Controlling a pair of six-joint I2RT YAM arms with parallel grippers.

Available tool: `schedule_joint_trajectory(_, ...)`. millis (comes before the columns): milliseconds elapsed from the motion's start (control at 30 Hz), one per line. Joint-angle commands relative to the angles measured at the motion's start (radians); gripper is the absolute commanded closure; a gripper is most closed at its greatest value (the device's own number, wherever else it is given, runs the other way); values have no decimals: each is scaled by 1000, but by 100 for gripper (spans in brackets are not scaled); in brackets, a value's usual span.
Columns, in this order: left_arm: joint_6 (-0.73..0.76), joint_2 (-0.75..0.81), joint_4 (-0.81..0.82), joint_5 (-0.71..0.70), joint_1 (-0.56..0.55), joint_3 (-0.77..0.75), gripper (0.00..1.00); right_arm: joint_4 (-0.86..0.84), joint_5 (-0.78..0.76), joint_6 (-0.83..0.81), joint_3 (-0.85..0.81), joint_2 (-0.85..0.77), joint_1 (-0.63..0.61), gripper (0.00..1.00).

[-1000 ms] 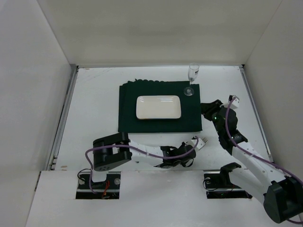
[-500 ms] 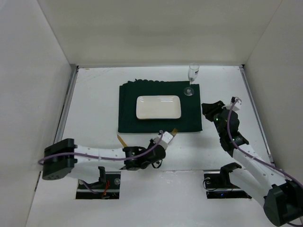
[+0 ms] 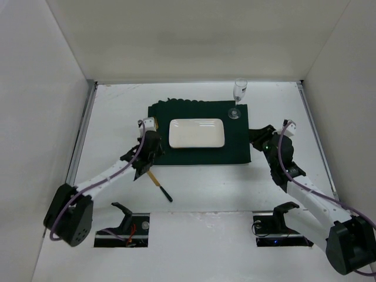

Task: Set the dinner table for one person

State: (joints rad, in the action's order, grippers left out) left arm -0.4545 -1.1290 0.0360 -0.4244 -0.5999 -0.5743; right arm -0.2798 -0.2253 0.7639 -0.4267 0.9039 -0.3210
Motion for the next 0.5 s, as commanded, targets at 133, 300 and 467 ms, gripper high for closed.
schedule_joint_trajectory(133,89,-261,67,196,119,-212,94,-90,32,6,-9,9,-3,65)
schedule_joint_trajectory(300,138,-348,55,187,137,-263,94,-93,38,2,-12,13,-8,65)
schedule_joint_trajectory(467,151,-425,50,184,154,-294,94,-93,50,2,-20,29,-17,64)
